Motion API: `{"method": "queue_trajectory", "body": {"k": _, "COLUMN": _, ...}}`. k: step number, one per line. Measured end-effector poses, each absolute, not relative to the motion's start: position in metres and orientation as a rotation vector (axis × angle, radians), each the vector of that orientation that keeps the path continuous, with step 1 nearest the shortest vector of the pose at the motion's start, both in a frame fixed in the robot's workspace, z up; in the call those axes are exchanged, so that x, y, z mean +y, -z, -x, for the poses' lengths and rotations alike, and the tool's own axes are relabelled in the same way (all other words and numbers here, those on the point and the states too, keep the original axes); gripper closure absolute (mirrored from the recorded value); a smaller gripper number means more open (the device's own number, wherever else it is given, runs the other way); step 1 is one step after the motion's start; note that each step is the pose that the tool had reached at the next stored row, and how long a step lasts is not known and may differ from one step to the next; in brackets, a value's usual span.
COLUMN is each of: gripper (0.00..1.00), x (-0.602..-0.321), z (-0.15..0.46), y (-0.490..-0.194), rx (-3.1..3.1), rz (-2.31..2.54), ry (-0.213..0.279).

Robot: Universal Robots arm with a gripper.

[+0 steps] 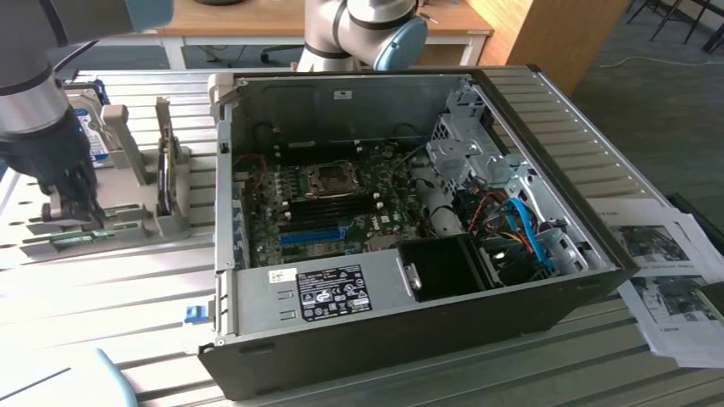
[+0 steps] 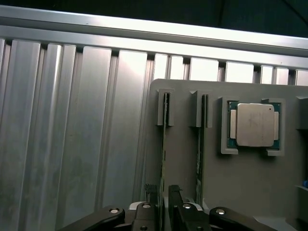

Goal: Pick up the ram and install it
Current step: 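Pick up the ram and move it above insertion slot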

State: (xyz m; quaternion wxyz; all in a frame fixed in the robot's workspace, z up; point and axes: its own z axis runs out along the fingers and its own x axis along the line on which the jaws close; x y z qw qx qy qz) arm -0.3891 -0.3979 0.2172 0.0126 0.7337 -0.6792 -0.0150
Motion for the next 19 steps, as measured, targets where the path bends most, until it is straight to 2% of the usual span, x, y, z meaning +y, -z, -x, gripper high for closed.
{"method": "queue_trajectory", "body": {"k": 19, "gripper": 0.77, "x": -0.398, "z": 0.389, "y": -0.205, "rx": -2.117, "rz": -2.287, "ry": 0.047}}
